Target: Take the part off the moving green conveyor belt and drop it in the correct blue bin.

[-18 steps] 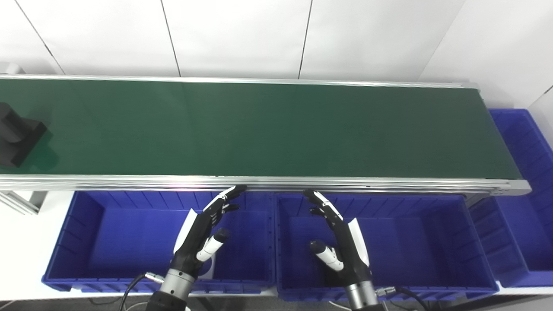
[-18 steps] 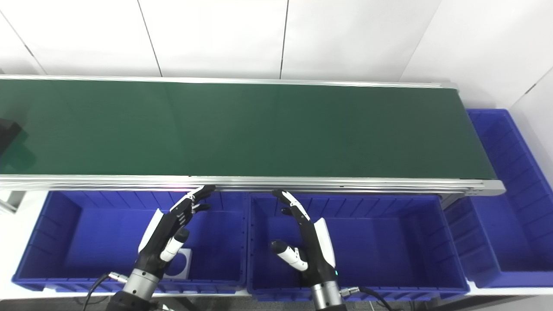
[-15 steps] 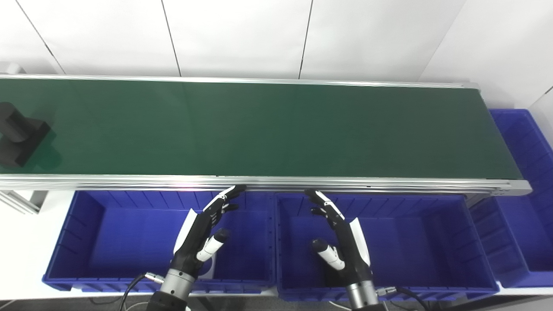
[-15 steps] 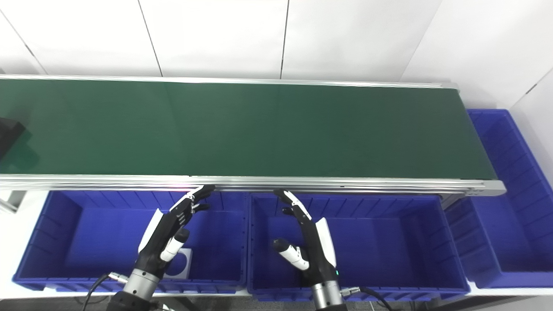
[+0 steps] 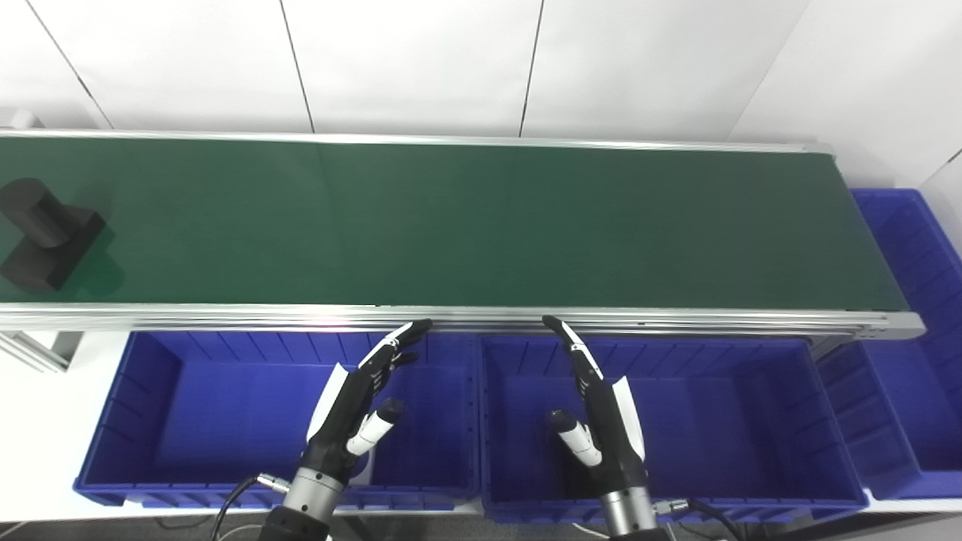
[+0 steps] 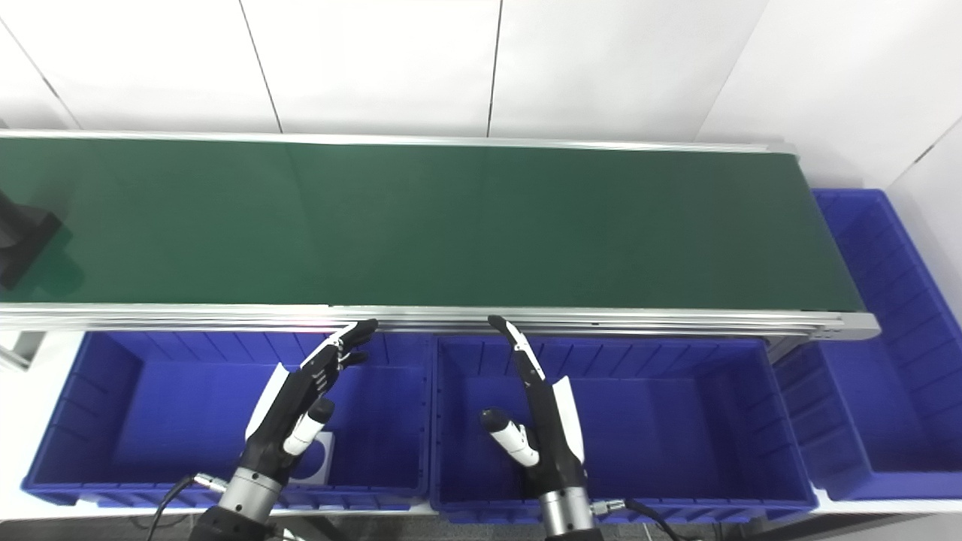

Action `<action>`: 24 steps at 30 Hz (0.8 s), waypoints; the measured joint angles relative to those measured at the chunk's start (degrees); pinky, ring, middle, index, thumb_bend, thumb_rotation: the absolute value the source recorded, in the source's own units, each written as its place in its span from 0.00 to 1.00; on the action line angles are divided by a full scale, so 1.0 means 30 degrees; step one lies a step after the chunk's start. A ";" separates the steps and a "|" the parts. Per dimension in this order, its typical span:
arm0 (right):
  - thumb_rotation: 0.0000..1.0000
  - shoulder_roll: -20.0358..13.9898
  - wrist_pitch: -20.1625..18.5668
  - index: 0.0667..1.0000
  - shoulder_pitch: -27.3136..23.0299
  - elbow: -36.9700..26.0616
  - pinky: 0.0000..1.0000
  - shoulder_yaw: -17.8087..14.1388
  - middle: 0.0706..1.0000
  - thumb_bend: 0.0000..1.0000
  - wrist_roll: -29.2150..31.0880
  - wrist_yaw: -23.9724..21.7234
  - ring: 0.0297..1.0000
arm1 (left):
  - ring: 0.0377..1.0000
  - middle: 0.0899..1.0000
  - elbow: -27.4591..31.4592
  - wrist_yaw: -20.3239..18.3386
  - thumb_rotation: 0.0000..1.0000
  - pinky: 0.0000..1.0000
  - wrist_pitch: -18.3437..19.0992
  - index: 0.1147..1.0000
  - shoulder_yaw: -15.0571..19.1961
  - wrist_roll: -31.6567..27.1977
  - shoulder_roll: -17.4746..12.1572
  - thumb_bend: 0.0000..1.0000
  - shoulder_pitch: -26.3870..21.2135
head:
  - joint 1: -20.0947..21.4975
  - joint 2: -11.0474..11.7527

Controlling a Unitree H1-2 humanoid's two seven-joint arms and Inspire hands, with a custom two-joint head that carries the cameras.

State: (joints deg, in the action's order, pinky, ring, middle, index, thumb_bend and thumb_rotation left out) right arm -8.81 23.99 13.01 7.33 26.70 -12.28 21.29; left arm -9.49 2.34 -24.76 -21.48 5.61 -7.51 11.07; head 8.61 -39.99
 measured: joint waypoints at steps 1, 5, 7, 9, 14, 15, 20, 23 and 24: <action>1.00 0.0000 0.0000 0.95 0.0002 -0.0033 1.00 0.0005 0.98 0.90 0.0005 -0.0100 1.00 | 0.91 0.90 0.0000 -0.0010 1.00 0.85 0.0000 0.85 0.0046 -0.0053 0.0001 0.79 0.0000 | 0.0000 0.0000; 1.00 -0.0006 0.0000 0.96 0.0011 -0.0072 1.00 -0.0005 0.99 0.89 0.0010 -0.0424 1.00 | 0.91 0.90 -0.0001 -0.0049 1.00 0.84 0.0000 0.84 0.0176 -0.0214 0.0000 0.81 0.0001 | 0.0029 0.0059; 1.00 -0.0008 0.0000 0.97 0.0017 -0.0069 1.00 -0.0042 0.99 0.90 -0.0018 -0.0566 1.00 | 0.91 0.90 -0.0004 -0.0055 1.00 0.85 0.0000 0.84 0.0194 -0.0216 0.0004 0.82 0.0001 | -0.0029 0.0117; 1.00 -0.0017 0.0000 0.97 0.0040 -0.0067 1.00 -0.0130 0.99 0.90 -0.0103 -0.0620 1.00 | 0.91 0.90 -0.0007 -0.0100 1.00 0.85 0.0000 0.84 0.0204 -0.0228 0.0009 0.82 0.0001 | -0.0029 0.0117; 1.00 -0.0021 0.0000 0.97 0.0061 -0.0043 1.00 -0.0201 0.99 0.90 -0.0243 -0.0773 1.00 | 0.91 0.90 -0.0022 -0.0108 1.00 0.85 0.0000 0.84 0.0196 -0.0203 0.0015 0.81 0.0001 | -0.0117 0.0175; 1.00 -0.0018 0.0000 0.97 0.0064 -0.0041 1.00 -0.0217 0.99 0.90 -0.0252 -0.0826 1.00 | 0.91 0.89 -0.0023 -0.0108 1.00 0.85 0.0000 0.84 0.0196 -0.0197 0.0019 0.81 0.0001 | -0.0146 0.0176; 1.00 -0.0018 0.0000 0.95 0.0081 0.0004 1.00 -0.0277 0.98 0.90 0.0161 -0.1106 1.00 | 0.91 0.89 -0.0018 -0.0044 1.00 0.84 0.0000 0.84 0.0155 -0.0155 0.0079 0.81 0.0011 | -0.0469 0.0176; 1.00 -0.0019 0.0000 0.94 0.0078 0.0055 0.98 -0.0269 0.97 0.91 0.0578 -0.1360 0.99 | 0.91 0.90 0.0011 0.0077 1.00 0.85 0.0000 0.85 0.0065 -0.0146 0.0178 0.82 0.0072 | -0.0615 0.0205; 1.00 -0.0012 0.0000 0.93 0.0075 0.0089 0.97 -0.0265 0.96 0.92 0.0635 -0.1416 0.98 | 0.91 0.90 0.0034 0.0095 1.00 0.86 0.0000 0.85 0.0041 -0.0146 0.0229 0.83 0.0115 | -0.0731 0.0205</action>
State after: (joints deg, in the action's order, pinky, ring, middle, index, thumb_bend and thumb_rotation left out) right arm -8.84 23.99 13.24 7.60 25.90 -10.37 17.04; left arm -9.39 2.63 -24.76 -21.36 5.17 -6.82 11.41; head 6.42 -39.37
